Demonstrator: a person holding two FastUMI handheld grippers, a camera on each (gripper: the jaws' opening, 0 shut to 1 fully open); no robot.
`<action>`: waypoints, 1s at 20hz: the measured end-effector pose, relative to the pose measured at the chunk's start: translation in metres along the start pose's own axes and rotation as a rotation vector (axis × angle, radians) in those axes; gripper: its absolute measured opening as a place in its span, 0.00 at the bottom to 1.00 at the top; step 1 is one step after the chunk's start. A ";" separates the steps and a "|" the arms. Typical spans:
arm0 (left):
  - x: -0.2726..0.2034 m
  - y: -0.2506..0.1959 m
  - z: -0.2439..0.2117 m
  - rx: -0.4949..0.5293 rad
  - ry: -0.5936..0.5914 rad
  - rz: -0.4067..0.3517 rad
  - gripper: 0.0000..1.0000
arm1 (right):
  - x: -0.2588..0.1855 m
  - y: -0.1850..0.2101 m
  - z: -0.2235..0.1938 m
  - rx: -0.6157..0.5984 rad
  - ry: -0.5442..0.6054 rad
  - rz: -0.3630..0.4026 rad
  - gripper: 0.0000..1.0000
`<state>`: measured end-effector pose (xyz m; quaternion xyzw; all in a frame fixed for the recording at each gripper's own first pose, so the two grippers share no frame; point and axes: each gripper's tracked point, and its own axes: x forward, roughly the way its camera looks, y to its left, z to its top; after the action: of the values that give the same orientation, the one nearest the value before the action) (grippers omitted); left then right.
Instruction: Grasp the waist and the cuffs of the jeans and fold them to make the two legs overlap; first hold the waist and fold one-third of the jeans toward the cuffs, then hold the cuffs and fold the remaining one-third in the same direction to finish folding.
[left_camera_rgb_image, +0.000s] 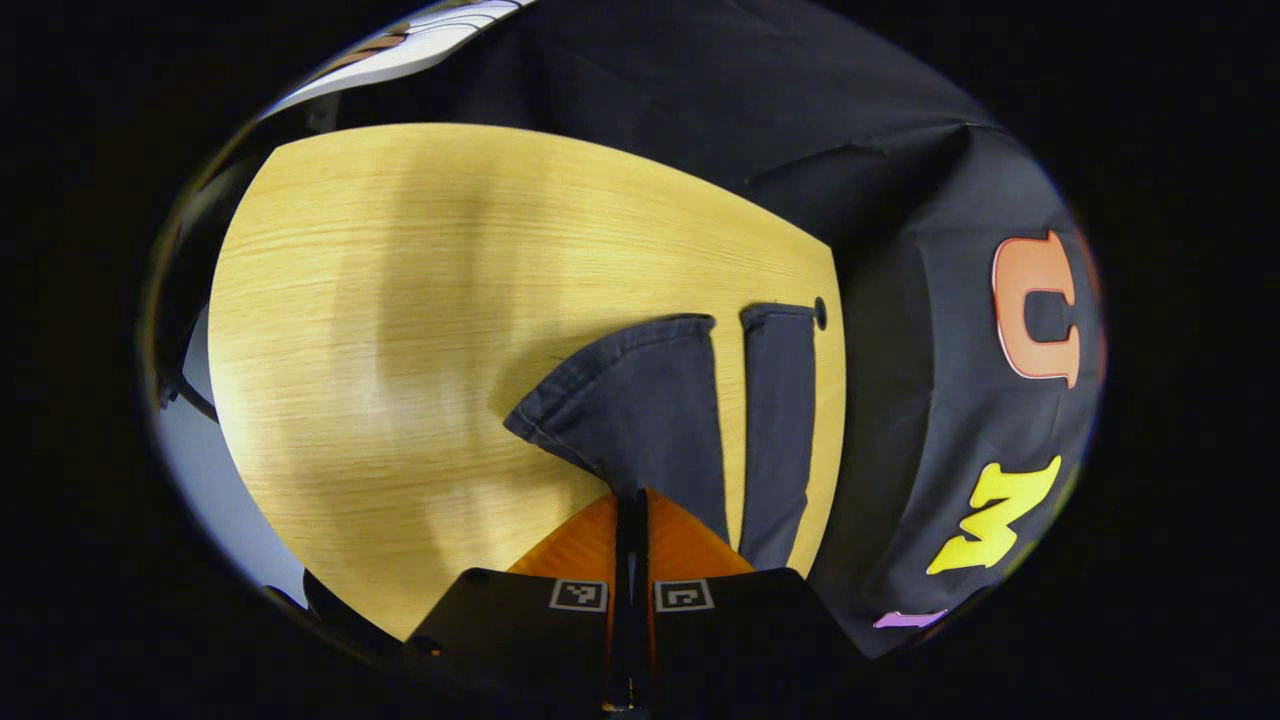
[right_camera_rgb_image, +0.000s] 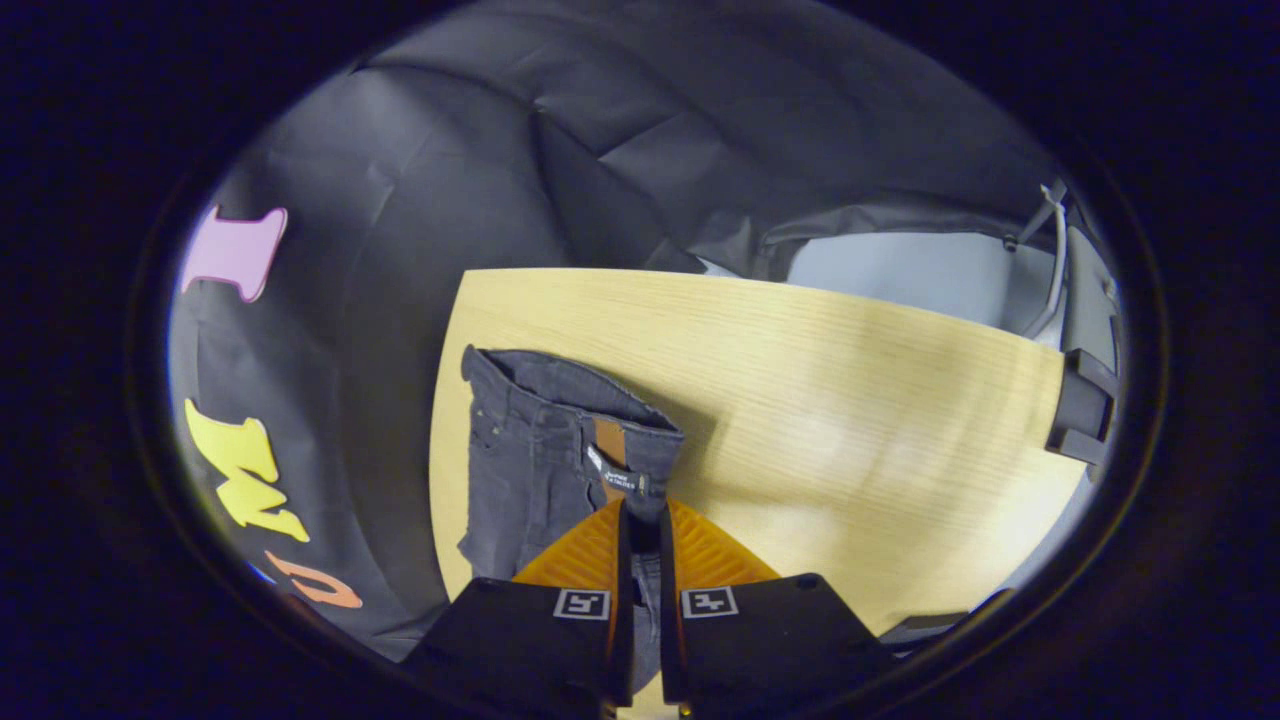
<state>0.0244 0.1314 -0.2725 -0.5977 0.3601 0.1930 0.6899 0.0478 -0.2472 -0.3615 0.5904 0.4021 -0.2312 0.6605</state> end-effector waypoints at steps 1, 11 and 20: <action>-0.008 -0.006 0.000 0.007 0.005 -0.003 0.04 | -0.006 0.003 -0.001 -0.003 -0.001 0.011 0.12; -0.023 -0.089 0.025 0.046 0.074 -0.045 0.03 | -0.049 0.101 0.009 -0.105 0.019 0.128 0.11; 0.053 -0.173 0.060 0.082 0.151 -0.010 0.03 | 0.006 0.202 0.028 -0.228 0.018 0.140 0.11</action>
<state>0.1963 0.1440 -0.1905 -0.5836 0.4158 0.1290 0.6855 0.2156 -0.2335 -0.2472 0.5402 0.3896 -0.1318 0.7342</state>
